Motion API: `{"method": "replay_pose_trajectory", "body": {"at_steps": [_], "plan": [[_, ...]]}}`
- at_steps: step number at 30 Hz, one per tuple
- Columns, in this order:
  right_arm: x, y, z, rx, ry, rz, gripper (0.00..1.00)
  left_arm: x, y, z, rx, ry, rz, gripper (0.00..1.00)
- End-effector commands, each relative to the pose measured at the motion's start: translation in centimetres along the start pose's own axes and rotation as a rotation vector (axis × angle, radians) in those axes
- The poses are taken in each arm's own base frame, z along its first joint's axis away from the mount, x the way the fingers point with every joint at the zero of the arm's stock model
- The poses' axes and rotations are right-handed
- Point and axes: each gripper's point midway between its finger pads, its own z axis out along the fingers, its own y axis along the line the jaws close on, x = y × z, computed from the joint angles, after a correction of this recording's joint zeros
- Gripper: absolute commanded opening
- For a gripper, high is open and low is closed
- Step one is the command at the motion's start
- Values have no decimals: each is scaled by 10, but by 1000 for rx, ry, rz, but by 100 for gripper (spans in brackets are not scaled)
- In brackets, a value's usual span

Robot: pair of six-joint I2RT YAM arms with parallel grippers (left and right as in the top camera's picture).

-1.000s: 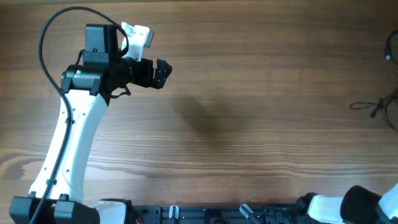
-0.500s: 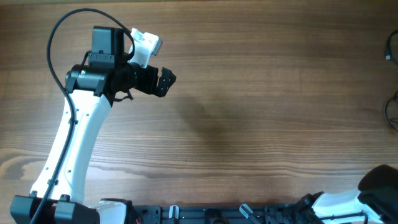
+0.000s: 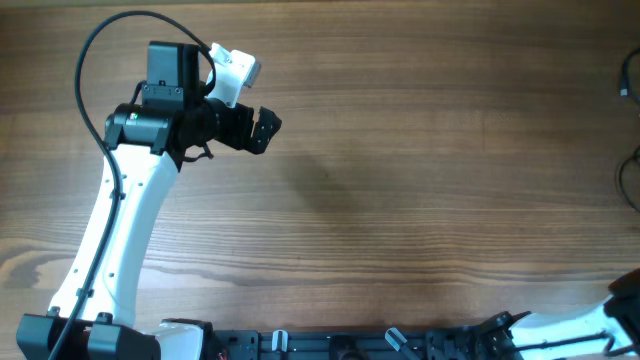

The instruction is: Untangle cables

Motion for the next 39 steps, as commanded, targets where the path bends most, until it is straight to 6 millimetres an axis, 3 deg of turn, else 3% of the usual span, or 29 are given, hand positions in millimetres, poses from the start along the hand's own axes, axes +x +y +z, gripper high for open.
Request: {"method": "replay_pose_trajectory", "body": {"at_steps": [1, 10, 12, 18, 22, 26, 35, 36, 37, 38, 39], "plan": [[6, 4, 35, 59, 45, -14, 4, -3, -5, 2, 5, -1, 35, 100], [36, 5, 110, 169, 178, -69, 4, -4, -20, 7, 31, 3, 67, 100], [51, 2, 135, 215, 222, -92, 4, -5, -29, 9, 45, 5, 85, 100], [82, 1, 178, 239, 269, -129, 4, -19, -48, 12, 70, -42, 121, 100], [98, 9, 201, 178, 279, -180, 4, -22, -49, 13, 69, -55, 126, 100], [110, 18, 215, 119, 287, -212, 4, -20, -49, 13, 71, -47, 123, 100], [111, 18, 211, 112, 297, -210, 4, -19, -49, 13, 71, -44, 119, 100], [110, 18, 211, 111, 293, -208, 10, -19, -49, 13, 71, -44, 119, 100], [110, 18, 210, 110, 292, -208, 29, -19, -49, 13, 71, -44, 119, 100], [109, 19, 210, 109, 290, -207, 63, -19, -49, 13, 71, -44, 119, 100], [109, 19, 210, 109, 290, -207, 82, -19, -49, 13, 71, -44, 119, 100]]}}
